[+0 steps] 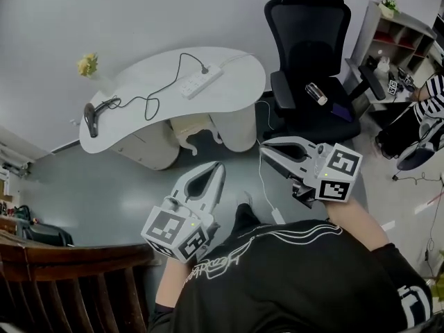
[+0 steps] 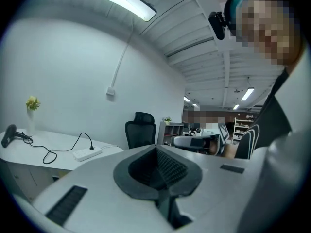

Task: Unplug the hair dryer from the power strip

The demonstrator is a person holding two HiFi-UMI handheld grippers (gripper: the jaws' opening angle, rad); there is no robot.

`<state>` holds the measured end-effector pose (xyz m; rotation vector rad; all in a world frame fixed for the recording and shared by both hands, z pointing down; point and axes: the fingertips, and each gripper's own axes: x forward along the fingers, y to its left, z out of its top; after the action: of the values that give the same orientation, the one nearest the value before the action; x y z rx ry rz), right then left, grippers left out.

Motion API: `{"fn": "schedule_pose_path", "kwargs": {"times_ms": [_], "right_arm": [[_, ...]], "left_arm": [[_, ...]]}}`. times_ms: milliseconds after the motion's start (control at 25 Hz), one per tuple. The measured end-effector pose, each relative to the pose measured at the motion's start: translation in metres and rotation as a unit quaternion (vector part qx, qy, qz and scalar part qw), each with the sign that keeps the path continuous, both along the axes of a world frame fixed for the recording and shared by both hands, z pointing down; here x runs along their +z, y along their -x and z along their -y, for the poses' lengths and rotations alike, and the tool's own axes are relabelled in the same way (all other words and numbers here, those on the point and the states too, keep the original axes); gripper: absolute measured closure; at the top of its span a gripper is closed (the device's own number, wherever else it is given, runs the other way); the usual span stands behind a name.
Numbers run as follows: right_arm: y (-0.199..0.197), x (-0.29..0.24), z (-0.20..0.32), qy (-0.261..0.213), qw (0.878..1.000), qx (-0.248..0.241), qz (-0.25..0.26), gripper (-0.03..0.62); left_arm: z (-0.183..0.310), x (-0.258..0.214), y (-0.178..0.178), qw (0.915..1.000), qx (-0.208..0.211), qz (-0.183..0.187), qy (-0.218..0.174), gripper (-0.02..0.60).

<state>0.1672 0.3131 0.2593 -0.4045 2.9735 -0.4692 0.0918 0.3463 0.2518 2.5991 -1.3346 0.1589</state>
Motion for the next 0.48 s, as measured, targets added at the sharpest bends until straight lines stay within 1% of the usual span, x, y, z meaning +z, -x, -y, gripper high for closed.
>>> {"fn": "schedule_pose_path", "kwargs": {"times_ms": [80,240,480], "right_arm": [[0.011,0.002,0.033,0.021,1.0,0.014,0.004,0.597],[0.042,0.014,0.095,0.036,0.998,0.035,-0.025,0.597],[0.095,0.025,0.188,0.054,0.996,0.053,-0.041,0.597]], "left_arm": [[0.032,0.001,0.016,0.9999,0.006,-0.007,0.011,0.578],[0.099,0.011,0.057,0.9992,0.008,-0.016,0.036,0.578],[0.193,0.027,0.121,0.9986,0.008,-0.026,0.046,0.578]]}}
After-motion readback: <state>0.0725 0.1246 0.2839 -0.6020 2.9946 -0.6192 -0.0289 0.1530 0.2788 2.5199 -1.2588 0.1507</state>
